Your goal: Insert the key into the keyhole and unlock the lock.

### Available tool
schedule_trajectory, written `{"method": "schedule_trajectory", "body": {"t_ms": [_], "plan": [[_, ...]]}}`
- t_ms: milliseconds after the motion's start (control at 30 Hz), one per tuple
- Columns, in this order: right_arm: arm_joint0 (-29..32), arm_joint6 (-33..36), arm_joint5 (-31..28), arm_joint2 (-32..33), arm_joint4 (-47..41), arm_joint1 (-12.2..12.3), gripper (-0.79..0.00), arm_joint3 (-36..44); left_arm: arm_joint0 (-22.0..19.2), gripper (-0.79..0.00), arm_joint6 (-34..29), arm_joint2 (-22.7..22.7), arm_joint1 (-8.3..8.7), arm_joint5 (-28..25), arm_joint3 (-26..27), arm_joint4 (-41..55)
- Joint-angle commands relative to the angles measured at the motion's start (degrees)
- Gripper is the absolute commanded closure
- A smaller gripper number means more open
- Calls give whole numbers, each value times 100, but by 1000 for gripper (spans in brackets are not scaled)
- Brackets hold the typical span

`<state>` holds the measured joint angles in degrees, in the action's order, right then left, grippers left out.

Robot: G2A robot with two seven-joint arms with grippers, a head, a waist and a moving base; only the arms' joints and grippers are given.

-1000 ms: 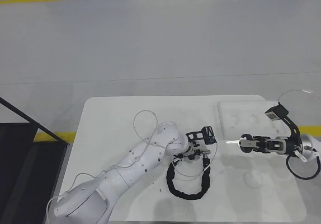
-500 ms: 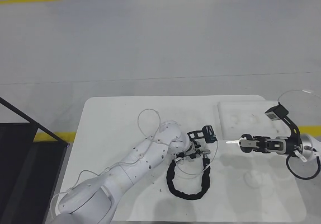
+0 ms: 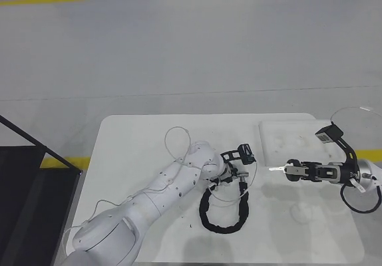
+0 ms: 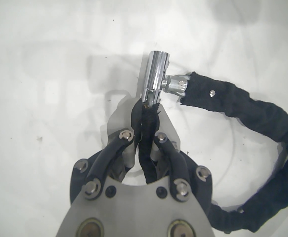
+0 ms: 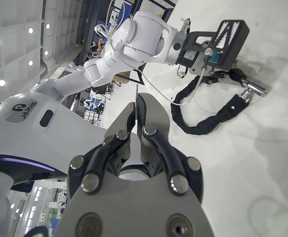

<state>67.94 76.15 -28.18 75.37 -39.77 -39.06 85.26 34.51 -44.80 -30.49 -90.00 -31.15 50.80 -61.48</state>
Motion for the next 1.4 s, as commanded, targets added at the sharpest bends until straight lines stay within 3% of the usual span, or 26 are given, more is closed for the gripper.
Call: {"method": "schedule_trajectory", "body": {"t_ms": [0, 333, 533, 667, 833, 1300, 1367], "plan": [[0, 0, 0, 0, 0, 0, 0, 0, -16, 0, 28, -128, 37, -176, 25, 148], [0, 0, 0, 0, 0, 0, 0, 0, 224, 0, -249, -1201, 544, -1388, 379, 1020], [0, 0, 0, 0, 0, 0, 0, 0, 541, 0, -417, -2002, 908, -2416, 442, 2353], [0, 0, 0, 0, 0, 0, 0, 0, 701, 0, -150, -1908, 1208, -2685, 524, 3519], [0, 0, 0, 0, 0, 0, 0, 0, 798, 0, -151, -1327, 1775, -2685, 996, 5323], [0, 0, 0, 0, 0, 0, 0, 0, 797, 0, -151, -1275, 1818, -2685, 1045, 5396], [0, 0, 0, 0, 0, 0, 0, 0, 1025, 0, -149, -1497, 1975, -2685, 584, 6191]]}}
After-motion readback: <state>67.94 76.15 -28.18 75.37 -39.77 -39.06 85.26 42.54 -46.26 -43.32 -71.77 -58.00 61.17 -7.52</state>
